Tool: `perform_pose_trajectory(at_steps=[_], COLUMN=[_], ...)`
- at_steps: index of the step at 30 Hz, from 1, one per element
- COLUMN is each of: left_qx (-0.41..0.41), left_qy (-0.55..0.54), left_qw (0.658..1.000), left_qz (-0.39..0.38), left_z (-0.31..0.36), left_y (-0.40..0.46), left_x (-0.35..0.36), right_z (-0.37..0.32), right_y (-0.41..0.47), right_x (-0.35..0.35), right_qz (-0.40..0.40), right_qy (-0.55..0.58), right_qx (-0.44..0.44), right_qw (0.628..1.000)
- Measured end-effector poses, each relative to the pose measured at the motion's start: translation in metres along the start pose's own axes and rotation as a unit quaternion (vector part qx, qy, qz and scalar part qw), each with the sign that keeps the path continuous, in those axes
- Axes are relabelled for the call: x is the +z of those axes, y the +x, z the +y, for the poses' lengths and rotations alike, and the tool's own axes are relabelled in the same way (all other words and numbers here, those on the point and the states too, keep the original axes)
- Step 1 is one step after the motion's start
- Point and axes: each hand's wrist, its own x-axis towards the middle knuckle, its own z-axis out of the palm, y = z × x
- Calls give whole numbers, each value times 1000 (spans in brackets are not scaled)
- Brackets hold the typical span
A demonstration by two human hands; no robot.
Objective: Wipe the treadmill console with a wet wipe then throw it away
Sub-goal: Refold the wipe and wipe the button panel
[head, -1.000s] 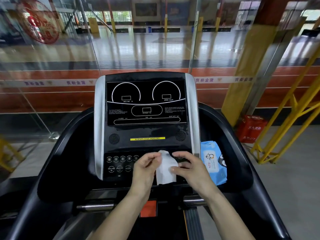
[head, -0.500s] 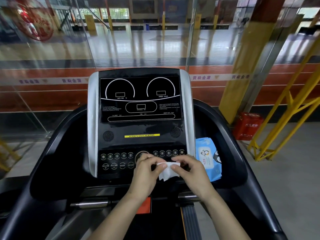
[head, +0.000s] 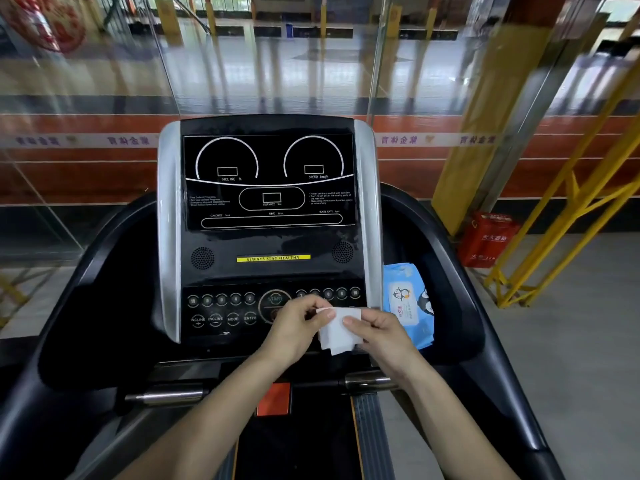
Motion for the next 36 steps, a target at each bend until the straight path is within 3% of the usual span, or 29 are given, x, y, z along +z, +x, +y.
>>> perform_pose_trajectory(at_steps=[3,5,8,10,12,16,24,27,31,36], left_qx=[36,104,154,157,152,130,127,124,133,135], left_qy=[95,229,340,390,434,470,510,513,516,530], left_qw=[994,963,922,903,884,872,851,849,846,836], left_qz=[40,94,106,90,78,52,21,17,18,37], left_z=[3,2,-2,-9,-15,-23,-28,-29,-32,-37], left_y=[4,2,-1,0,1,2,2,3,3,5], left_x=[0,-4,-12,-16,-19,-26,-29,-30,-31,-40], right_z=[0,-4,-8,4,26,66,89,95,67,81], right_y=[8,10,15,31,48,54,23,19,40,28], right_x=[-7,-10,-10,-14,-19,-22,-31,-30,-15,-11], right_qz=[71,170,276,306,267,159,50,44,68,66], right_qy=[1,-48,-164,-301,-429,-573,-714,-727,-694,-708], right_qx=[-12,-71,-201,-295,-347,-346,-226,-202,-211,-201], right_qw=[997,982,925,854,790,725,661,655,685,674])
